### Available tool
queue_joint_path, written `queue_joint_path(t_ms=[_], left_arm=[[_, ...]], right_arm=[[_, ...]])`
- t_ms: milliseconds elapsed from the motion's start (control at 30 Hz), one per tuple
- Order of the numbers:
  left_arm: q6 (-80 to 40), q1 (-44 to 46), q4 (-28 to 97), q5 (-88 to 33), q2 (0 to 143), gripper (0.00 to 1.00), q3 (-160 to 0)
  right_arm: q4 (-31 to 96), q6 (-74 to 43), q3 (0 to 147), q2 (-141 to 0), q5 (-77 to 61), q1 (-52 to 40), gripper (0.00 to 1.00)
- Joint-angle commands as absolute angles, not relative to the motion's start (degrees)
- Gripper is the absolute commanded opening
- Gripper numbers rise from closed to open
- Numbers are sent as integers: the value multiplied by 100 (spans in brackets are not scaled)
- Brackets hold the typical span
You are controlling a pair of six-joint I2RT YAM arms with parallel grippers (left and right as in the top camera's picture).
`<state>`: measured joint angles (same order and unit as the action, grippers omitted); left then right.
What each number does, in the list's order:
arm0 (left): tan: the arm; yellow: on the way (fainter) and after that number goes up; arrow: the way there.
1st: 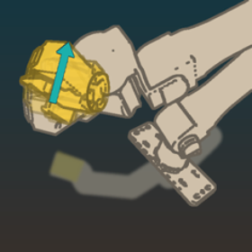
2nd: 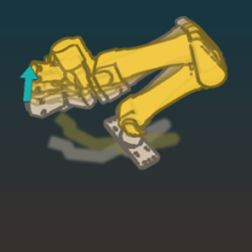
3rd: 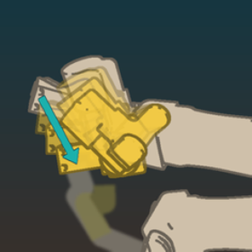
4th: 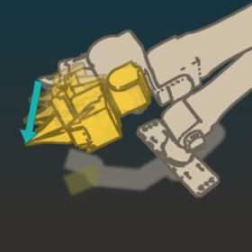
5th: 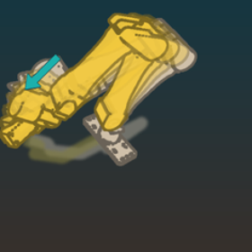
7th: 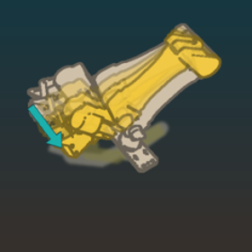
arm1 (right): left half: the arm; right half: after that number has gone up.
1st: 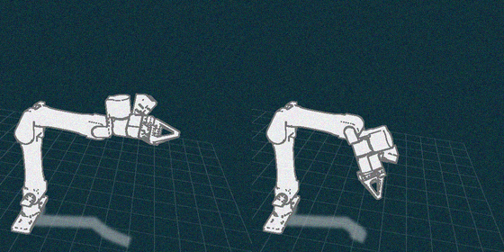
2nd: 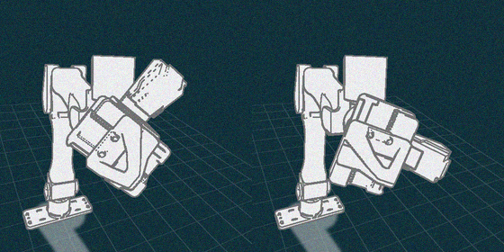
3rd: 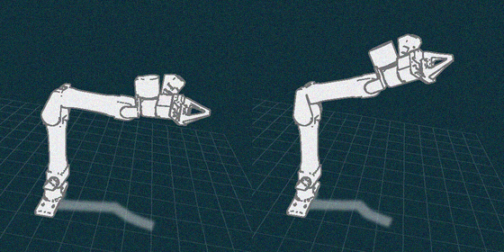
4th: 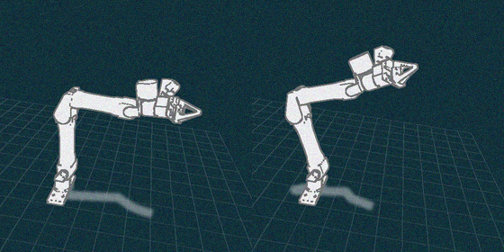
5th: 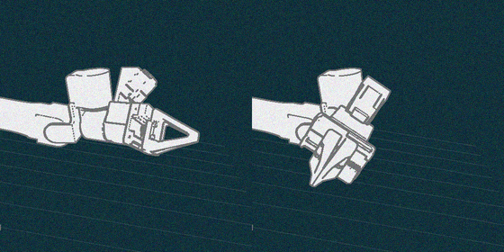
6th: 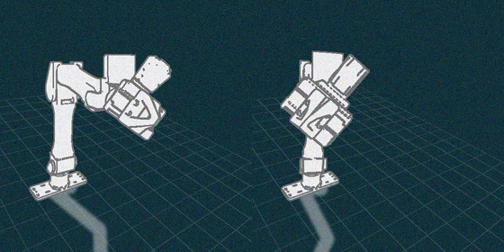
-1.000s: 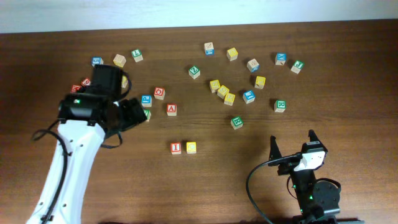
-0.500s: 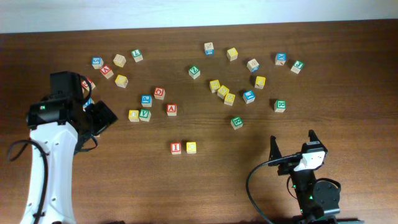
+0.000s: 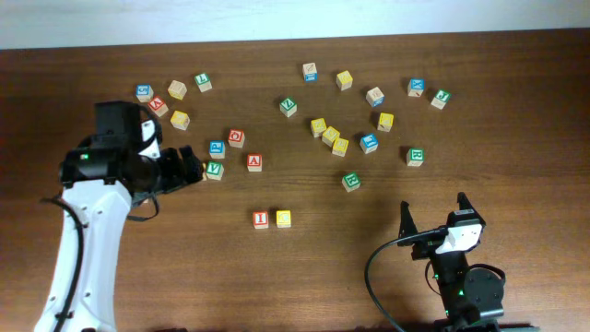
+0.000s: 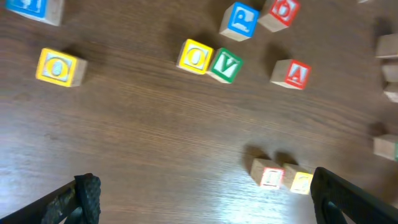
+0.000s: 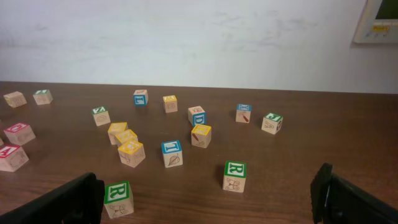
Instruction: Spell out ICRA
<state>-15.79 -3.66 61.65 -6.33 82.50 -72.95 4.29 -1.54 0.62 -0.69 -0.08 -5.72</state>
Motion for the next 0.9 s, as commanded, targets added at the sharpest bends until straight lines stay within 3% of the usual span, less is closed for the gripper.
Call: queue_joint_path(t_ms=[0,167,433,500,667,867], left_arm=[[-2617,-342,6241,613,8272,99,-7207],[-3658,-342,6215,1337,8272,99,-7166],[-3603,-340,6180,1201,8311,99,-6923],[-2915,-340,6016,617,8344,99,-6834],[-303,-329,5701,-2394,8497,99,-6637],[-145,58,5695,-2659,8670,99,-6635]], right_arm=[[467,-198,32,-38,23,-602,98],[467,-198,32,-36,21,-602,98],[464,-198,32,-36,23,-602,98],[467,-198,32,-36,23,-602,98],[467,-196,32,-36,21,-602,98],[467,-196,32,-36,23,-602,98]])
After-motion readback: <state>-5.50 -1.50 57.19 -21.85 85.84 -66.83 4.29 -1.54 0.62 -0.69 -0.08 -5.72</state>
